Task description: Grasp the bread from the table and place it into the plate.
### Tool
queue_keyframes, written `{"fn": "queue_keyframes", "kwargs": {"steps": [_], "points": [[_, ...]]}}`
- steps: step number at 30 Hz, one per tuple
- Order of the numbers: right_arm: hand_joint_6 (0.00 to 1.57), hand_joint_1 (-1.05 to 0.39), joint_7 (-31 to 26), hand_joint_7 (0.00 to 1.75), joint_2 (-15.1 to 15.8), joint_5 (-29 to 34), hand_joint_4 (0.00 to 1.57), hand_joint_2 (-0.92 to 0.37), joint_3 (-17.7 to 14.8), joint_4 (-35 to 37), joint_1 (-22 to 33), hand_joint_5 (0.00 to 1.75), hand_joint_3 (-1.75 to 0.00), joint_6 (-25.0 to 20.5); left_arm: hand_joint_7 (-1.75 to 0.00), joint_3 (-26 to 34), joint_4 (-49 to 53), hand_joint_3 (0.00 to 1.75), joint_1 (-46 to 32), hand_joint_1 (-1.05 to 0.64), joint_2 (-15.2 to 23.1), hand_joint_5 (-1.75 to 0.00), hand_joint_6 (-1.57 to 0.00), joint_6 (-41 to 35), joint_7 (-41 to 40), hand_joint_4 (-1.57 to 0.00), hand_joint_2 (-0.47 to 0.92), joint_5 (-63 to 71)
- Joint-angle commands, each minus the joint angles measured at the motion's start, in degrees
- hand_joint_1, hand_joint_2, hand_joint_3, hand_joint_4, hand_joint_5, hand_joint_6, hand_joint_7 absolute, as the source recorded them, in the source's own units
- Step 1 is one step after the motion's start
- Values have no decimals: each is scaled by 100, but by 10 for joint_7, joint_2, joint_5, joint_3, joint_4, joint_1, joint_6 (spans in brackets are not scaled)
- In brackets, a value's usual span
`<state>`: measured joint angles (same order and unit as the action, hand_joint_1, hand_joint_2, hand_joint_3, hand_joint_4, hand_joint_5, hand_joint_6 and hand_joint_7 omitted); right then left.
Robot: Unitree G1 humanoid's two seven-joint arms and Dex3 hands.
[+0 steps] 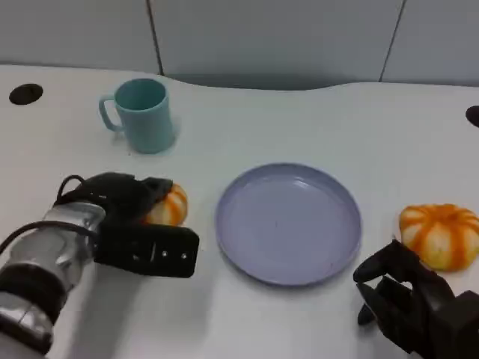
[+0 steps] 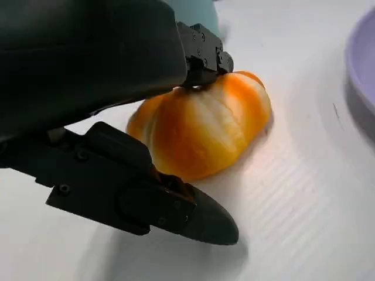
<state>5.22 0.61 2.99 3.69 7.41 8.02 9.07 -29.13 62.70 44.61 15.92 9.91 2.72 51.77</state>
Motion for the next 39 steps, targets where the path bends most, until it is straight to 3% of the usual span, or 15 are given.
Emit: {"fn": "queue_keyframes", "kwargs": {"steps": [1,4,6,7,8,10,11,12,14,18,21,25,27,34,39], "points": [[37,-29,1,175,10,-2,60,-92,-4,-14,10,175,-33,-4,-3,-22,86,0,14,-73,-25,-6,-17,1,-57,-13,82,-7],[37,-29,0,175,9,-1,60,-92,-3,-17,12,175,-32,-5,-3,-29,106,0,17,-71,-29,-7,-18,7,-76,-15,81,-16],[37,-29,-2,175,8,1,60,-92,-3,-22,15,175,-32,-8,-15,-29,112,0,14,-58,-29,-25,-44,15,-93,-34,83,-28],[37,-28,-3,175,8,1,60,-92,-3,-24,16,175,-32,-10,-34,-28,114,0,14,-52,-29,-52,-49,18,-98,-33,85,-34],[37,-28,-3,175,8,1,60,-92,-3,-25,16,175,-32,-11,-61,-29,115,0,14,-48,-28,-77,-44,21,-101,-27,86,-38],[37,-28,-4,175,8,1,60,-92,-3,-27,17,175,-32,-14,-78,-23,113,0,4,-46,-24,-91,-39,43,-145,-24,86,-51],[37,-28,-4,175,7,1,59,-92,-2,-28,16,175,-32,-17,-135,-18,112,2,-4,-29,-20,-140,-49,58,-179,-57,87,-58],[37,-28,-4,175,7,1,59,-92,-2,-28,16,175,-32,-17,-154,-14,111,3,-10,-24,-17,-157,-53,71,-200,-69,88,-66],[36,-28,-5,175,7,2,59,-92,-2,-27,15,175,-32,-16,-170,-13,114,5,-12,-21,-15,-171,-55,82,-215,-78,91,-73],[36,-27,-7,175,8,5,59,-92,-2,-25,14,175,-33,-14,-174,1,112,9,-19,-20,-7,-174,-52,113,-232,-72,92,-96],[36,-27,-3,175,7,-1,59,-92,-3,-27,13,175,-33,-19,-175,41,106,12,-22,-20,-6,-175,-49,130,-202,-72,92,-148],[36,-27,-2,175,7,-2,59,-92,-4,-27,13,175,-33,-20,-175,47,103,12,-24,-20,-4,-175,-47,136,-195,-72,92,-162],[36,-28,-3,175,7,0,59,-92,-3,-25,11,175,-33,-19,-175,87,85,10,-27,-17,-6,-175,-49,171,-184,-74,89,-211],[36,-29,-7,175,5,3,59,-92,-1,-21,8,175,-32,-20,-175,151,47,7,-29,-9,-15,-175,-54,212,-126,-77,87,-294],[37,-29,-7,175,5,3,59,-92,-1,-13,7,175,-32,-10,-175,201,12,8,-29,-4,-38,-175,-59,231,-21,-80,89,-380]]}}
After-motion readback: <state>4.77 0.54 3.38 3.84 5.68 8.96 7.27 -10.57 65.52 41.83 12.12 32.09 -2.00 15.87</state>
